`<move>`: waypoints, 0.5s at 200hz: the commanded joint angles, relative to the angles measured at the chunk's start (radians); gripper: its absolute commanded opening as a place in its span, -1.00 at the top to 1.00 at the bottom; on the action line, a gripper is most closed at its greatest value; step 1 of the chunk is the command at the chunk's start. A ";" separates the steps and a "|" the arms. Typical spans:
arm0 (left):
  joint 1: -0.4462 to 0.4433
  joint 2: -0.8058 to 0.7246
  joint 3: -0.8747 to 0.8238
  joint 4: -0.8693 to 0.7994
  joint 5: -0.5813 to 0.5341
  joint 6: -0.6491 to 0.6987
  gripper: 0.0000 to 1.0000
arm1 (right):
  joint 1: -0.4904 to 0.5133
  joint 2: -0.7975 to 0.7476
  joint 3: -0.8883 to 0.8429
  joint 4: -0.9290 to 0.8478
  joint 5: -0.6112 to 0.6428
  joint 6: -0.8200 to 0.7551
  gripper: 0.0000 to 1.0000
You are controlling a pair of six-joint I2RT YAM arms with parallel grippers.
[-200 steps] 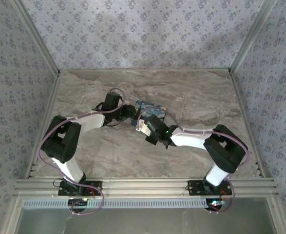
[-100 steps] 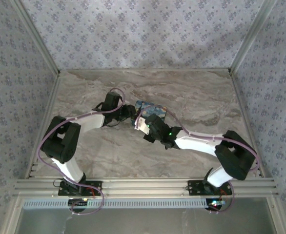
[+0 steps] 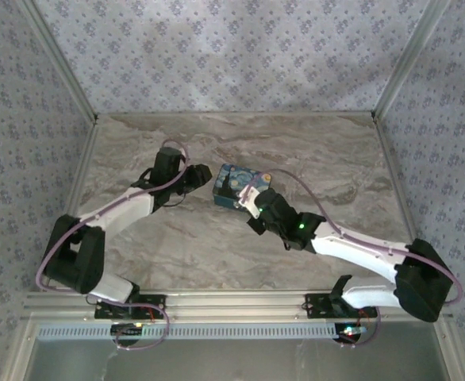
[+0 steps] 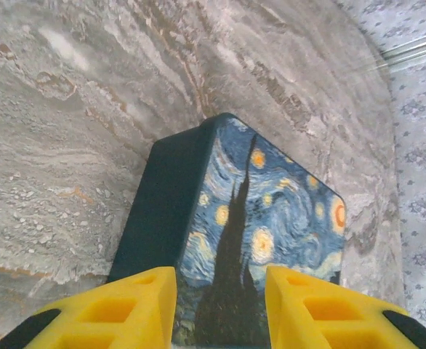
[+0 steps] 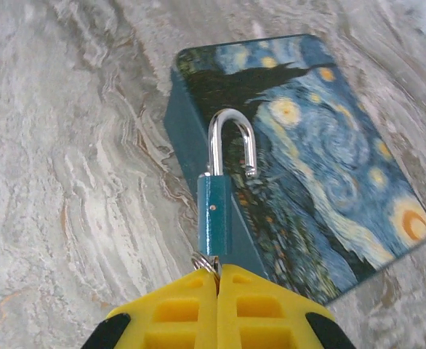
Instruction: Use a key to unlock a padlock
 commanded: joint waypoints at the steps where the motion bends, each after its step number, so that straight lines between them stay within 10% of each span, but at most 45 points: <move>1: 0.002 -0.074 -0.055 -0.042 -0.035 0.015 0.26 | -0.035 -0.072 -0.018 -0.079 0.048 0.158 1.00; 100: -0.013 -0.296 -0.238 -0.109 -0.120 0.003 0.16 | -0.385 -0.227 -0.107 -0.227 -0.049 0.571 1.00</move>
